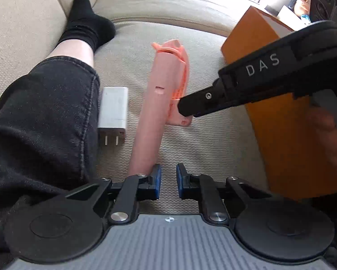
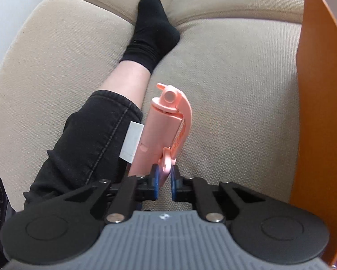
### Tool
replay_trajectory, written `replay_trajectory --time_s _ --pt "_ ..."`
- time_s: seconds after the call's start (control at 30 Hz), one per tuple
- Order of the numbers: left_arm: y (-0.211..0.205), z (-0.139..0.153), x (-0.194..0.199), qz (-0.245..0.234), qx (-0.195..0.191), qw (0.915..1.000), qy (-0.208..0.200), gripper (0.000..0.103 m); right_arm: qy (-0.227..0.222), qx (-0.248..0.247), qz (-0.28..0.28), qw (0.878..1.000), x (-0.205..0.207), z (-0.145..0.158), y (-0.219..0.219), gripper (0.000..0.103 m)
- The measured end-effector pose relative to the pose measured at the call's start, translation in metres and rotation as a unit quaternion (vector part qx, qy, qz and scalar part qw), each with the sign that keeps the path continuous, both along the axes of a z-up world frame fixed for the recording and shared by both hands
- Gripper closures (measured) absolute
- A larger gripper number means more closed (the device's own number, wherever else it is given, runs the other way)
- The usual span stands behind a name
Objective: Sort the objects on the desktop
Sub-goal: 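Close the right gripper on the pink selfie stick's handle, then lift the selfie stick with the right gripper while the left gripper approaches the white charger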
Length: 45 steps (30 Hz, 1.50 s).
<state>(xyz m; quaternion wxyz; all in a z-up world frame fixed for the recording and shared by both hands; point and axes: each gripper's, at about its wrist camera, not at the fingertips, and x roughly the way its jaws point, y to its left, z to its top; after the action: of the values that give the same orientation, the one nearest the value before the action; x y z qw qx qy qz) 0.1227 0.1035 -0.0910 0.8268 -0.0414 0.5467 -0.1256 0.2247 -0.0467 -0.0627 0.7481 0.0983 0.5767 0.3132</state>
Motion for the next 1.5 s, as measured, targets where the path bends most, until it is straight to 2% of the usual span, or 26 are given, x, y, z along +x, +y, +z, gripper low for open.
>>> replay_trajectory --time_s 0.07,0.1,0.2,0.23,0.3,0.37,0.47,0.6,0.67,0.8,1.07,1.27,1.33,1.4,1.5 --pt "0.002 0.008 -0.003 -0.002 -0.034 0.9994 -0.009 0.085 -0.029 -0.016 0.02 0.999 -0.006 0.013 0.002 0.093" --pt "0.004 0.014 -0.006 0.0 -0.037 0.9991 -0.019 0.085 -0.044 -0.026 0.027 0.998 -0.008 0.019 0.0 0.094" --pt "0.013 0.024 -0.004 0.024 -0.022 0.9988 -0.037 0.084 -0.077 -0.06 0.048 0.994 -0.01 0.026 0.002 0.097" --pt "0.018 0.025 -0.001 0.036 -0.018 0.9984 -0.04 0.08 -0.078 -0.066 0.052 0.993 -0.003 0.025 -0.002 0.103" --pt "0.023 0.025 0.008 0.063 0.007 0.9968 -0.048 0.075 -0.088 -0.081 0.058 0.991 -0.002 0.022 -0.001 0.103" --pt "0.022 0.023 0.016 0.068 0.038 0.9953 -0.057 0.071 -0.095 -0.092 0.068 0.989 -0.002 0.022 0.002 0.103" --pt "0.015 0.018 0.025 0.054 0.079 0.9936 -0.059 0.069 -0.102 -0.095 0.084 0.987 -0.005 0.02 0.003 0.103" --pt "0.008 0.01 0.033 0.034 0.1 0.9932 -0.048 0.065 -0.136 -0.135 0.134 0.972 -0.019 0.015 0.011 0.095" --pt "0.008 0.008 0.034 0.034 0.1 0.9935 -0.042 0.065 -0.139 -0.147 0.151 0.968 -0.024 0.008 0.016 0.085" --pt "0.01 0.012 0.023 0.035 0.087 0.9946 -0.044 0.065 -0.13 -0.148 0.143 0.97 -0.022 0.002 0.015 0.083" --pt "0.007 0.018 0.008 0.03 0.087 0.9947 -0.046 0.065 -0.181 -0.147 0.197 0.952 -0.046 0.01 0.022 0.077" --pt "0.008 0.022 -0.003 0.032 0.083 0.995 -0.047 0.065 -0.197 -0.143 0.199 0.949 -0.055 0.024 0.019 0.077" --pt "0.008 0.024 -0.006 0.03 0.079 0.9953 -0.048 0.065 -0.188 -0.132 0.217 0.949 -0.059 0.023 0.022 0.078" --pt "0.008 0.025 -0.008 0.029 0.077 0.9954 -0.049 0.065 -0.185 -0.142 0.224 0.946 -0.061 0.015 0.028 0.077" --pt "0.01 0.028 -0.013 0.032 0.073 0.9955 -0.051 0.065 -0.192 -0.173 0.226 0.939 -0.06 0.002 0.036 0.068"
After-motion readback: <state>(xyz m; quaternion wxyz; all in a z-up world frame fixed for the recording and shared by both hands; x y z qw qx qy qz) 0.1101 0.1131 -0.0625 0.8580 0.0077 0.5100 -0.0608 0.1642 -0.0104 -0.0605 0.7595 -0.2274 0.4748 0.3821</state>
